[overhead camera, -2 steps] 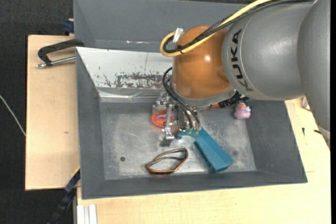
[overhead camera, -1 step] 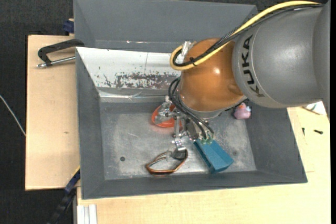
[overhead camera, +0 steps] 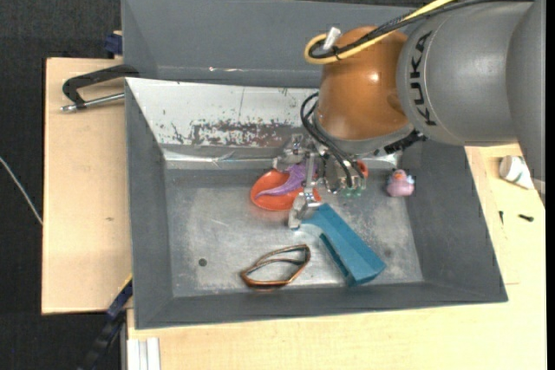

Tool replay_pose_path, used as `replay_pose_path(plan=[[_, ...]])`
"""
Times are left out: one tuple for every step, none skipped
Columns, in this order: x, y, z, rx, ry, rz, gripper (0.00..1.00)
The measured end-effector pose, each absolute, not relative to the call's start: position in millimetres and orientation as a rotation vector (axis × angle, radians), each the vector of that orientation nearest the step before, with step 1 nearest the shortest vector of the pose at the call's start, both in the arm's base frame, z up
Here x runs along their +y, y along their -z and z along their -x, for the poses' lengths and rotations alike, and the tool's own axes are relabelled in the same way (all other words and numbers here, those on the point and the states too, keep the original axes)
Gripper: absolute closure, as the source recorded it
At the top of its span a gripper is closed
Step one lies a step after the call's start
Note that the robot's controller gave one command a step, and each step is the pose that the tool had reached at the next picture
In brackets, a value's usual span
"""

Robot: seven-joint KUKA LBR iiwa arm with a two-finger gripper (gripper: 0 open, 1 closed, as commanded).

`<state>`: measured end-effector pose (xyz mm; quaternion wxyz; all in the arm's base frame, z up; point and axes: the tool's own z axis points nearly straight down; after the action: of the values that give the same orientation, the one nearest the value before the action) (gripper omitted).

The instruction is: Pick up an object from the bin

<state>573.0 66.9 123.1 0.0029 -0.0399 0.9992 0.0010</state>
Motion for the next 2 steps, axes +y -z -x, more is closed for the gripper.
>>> replay_pose_path(plan=[[82, -123, -544.2, 3.095, -0.001, 0.519, 0.0], [73, -106, -552.2, 3.042, -0.002, 0.761, 0.0]])
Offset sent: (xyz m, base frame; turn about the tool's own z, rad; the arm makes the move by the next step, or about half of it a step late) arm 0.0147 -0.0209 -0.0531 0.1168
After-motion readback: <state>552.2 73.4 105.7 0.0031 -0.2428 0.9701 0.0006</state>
